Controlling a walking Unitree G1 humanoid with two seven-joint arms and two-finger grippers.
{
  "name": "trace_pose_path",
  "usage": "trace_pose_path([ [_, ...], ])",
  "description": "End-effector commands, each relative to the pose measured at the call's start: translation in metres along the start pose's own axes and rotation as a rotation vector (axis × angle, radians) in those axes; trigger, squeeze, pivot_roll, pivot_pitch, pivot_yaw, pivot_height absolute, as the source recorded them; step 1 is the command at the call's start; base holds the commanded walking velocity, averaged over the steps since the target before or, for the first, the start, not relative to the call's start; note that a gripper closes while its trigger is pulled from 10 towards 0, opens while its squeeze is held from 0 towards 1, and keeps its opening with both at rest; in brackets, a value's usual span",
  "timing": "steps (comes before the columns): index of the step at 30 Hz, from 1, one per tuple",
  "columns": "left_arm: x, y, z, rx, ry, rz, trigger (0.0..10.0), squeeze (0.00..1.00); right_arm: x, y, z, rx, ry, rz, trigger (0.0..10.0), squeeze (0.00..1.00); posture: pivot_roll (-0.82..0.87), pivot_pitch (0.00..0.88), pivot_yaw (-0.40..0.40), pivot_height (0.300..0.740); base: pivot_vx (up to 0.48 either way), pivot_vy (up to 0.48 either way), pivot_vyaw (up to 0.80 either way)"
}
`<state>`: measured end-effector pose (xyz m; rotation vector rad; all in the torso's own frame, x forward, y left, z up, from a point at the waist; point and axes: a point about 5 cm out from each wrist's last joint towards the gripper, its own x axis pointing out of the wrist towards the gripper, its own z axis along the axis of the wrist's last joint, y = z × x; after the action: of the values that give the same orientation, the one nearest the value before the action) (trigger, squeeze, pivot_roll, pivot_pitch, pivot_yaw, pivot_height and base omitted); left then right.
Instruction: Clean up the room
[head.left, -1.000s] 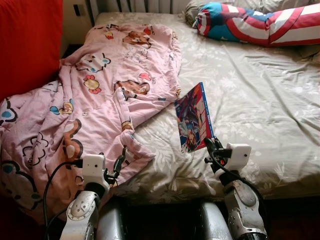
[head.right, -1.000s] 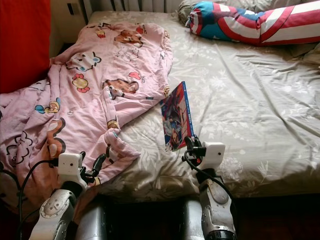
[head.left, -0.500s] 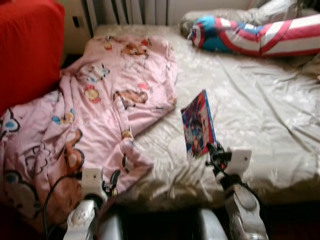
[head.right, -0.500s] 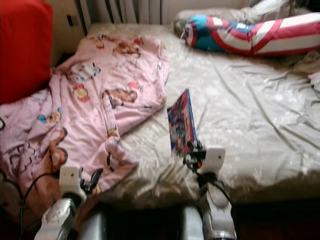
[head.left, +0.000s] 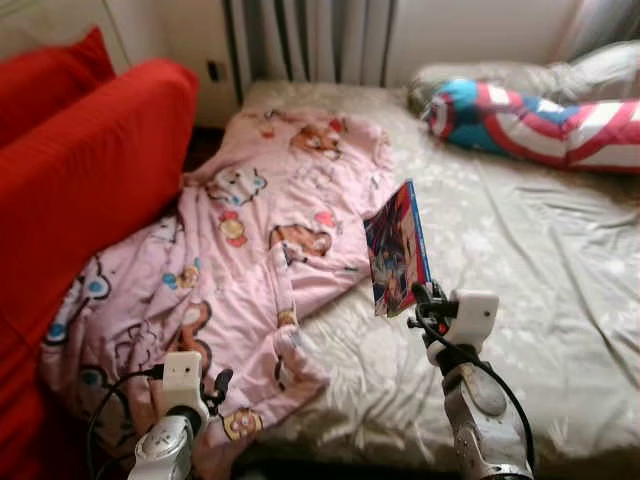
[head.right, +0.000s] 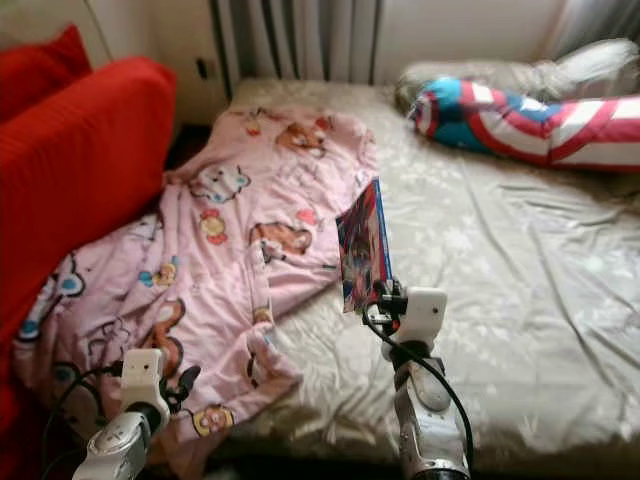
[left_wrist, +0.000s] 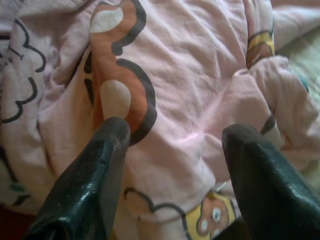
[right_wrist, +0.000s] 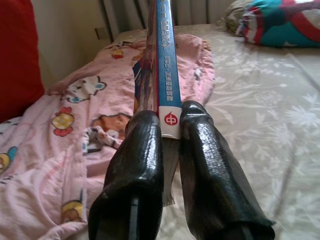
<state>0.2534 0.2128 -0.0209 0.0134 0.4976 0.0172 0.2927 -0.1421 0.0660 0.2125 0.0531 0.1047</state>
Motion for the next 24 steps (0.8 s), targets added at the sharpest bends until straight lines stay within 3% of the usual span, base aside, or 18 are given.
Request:
trace_pose_path([
  [1, -0.004, -0.002, -0.016, 0.038, 0.079, -0.006, 10.0, 0.00, 0.001, 0.000, 0.000, 0.001, -0.014, -0.013, 10.0, 0.00, 0.00, 0.000, -0.046, 0.727, 0.000, 0.000, 0.00],
  [9, -0.020, 0.001, -0.057, 0.034, 0.253, 0.066, 10.0, 0.00, 0.001, -0.001, -0.005, -0.019, 0.007, -0.034, 10.0, 0.00, -0.01, 0.000, -0.045, 0.727, 0.000, 0.000, 0.00],
  [19, -0.026, 0.000, -0.067, 0.019, 0.282, 0.099, 10.0, 0.00, 0.006, 0.004, -0.004, -0.013, 0.010, -0.033, 10.0, 0.00, -0.03, 0.000, -0.057, 0.727, 0.000, 0.000, 0.00],
  [24, -0.026, 0.000, -0.068, 0.037, 0.287, 0.101, 10.0, 0.00, 0.007, 0.001, -0.002, -0.002, 0.001, -0.053, 10.0, 0.00, -0.03, 0.013, -0.055, 0.727, 0.000, -0.315, -0.72],
])
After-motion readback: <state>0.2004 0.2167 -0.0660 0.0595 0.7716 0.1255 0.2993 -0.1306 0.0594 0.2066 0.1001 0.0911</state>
